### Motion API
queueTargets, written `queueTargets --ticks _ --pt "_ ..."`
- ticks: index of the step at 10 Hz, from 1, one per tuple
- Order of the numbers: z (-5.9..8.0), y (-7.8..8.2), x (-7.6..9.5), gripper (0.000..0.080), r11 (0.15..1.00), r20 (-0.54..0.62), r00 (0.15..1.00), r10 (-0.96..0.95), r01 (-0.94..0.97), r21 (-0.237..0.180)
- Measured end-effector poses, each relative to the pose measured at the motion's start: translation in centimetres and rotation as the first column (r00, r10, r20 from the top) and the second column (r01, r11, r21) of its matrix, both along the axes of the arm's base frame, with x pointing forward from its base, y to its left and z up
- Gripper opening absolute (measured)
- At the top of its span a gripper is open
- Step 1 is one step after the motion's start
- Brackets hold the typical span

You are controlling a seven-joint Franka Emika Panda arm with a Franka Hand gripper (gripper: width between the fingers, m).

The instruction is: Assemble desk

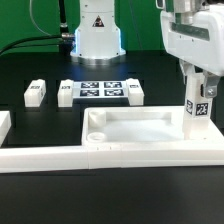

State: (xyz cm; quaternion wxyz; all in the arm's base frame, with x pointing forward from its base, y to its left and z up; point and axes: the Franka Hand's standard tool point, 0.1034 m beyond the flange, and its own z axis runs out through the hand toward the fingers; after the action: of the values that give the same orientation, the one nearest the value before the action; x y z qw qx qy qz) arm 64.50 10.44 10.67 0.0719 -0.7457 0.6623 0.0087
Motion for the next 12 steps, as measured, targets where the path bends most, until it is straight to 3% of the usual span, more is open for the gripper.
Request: queueTargets --ticks 1,3,7,8,9,10,11,12 --pt "-0.02 -0.01 0.02 0.0603 0.999 0.007 0.999 0.052 -0.052 -0.005" --pt "-0.25 -0.64 0.14 0.0646 0.880 0.065 0.878 0.475 -0.472 -0.049" --pt "-0.26 -0.60 -0.02 0.0649 0.698 0.078 0.694 0.715 -0.708 -0.102" --pt "-0.23 -0.56 -0.03 0.0649 0.616 0.075 0.611 0.788 -0.779 -0.120" --pt "-0.02 -0.29 -0.20 0.0649 0.390 0.049 0.388 0.921 -0.910 -0.138" --pt "0.15 -0.48 -0.13 0.0649 0.254 0.047 0.250 0.967 -0.957 -0.142" --pt "0.14 -0.63 -0.13 0.0649 0.231 0.047 0.227 0.973 -0.962 -0.146" --pt "0.09 -0.57 -0.17 0.0647 0.261 0.046 0.257 0.965 -0.955 -0.141"
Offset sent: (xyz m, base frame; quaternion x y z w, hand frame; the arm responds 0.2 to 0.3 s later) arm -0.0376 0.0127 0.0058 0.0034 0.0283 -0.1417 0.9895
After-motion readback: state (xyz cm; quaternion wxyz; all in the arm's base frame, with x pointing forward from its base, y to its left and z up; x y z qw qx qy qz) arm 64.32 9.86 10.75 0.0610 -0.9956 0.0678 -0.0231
